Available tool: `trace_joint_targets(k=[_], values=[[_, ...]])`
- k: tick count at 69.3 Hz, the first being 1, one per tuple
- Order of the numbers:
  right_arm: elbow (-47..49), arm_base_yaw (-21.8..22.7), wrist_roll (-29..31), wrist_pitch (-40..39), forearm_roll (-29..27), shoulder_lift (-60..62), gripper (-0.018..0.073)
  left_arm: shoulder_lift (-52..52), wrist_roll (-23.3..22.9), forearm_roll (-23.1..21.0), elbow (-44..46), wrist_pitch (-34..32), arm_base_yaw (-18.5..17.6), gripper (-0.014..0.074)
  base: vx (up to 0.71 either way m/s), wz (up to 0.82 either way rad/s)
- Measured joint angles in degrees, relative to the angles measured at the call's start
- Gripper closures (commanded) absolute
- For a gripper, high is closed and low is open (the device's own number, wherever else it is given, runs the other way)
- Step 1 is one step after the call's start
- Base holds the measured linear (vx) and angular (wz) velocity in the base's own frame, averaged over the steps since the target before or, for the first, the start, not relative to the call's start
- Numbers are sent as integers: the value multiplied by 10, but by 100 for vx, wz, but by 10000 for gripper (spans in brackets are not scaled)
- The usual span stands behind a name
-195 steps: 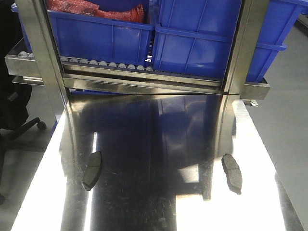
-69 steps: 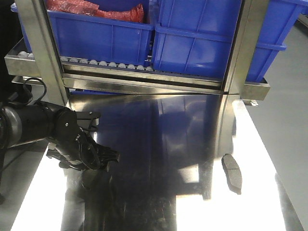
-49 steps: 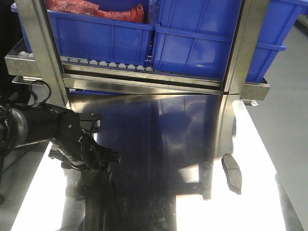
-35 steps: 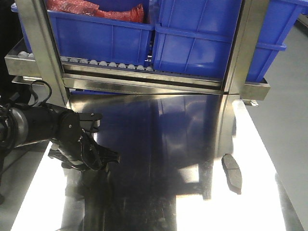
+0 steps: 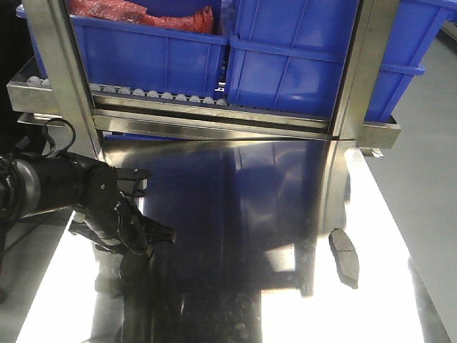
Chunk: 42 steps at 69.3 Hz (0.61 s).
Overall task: Move and align brake pads A on conveyor
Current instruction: 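Lower the left gripper onto the nearer brake pad and close it, then lift the brake pad with the left gripper off the table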
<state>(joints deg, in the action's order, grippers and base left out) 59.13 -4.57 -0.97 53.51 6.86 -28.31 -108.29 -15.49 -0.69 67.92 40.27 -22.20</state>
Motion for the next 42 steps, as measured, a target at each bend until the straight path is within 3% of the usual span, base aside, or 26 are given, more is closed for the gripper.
trace_joint_targets(k=[11,42], values=[[0,0,0,0,0,0,-33,24,4,3,25,55,-1,603,0,0],[0,0,0,0,0,0,-33,203,30,25,69,112,-1,603,0,0]])
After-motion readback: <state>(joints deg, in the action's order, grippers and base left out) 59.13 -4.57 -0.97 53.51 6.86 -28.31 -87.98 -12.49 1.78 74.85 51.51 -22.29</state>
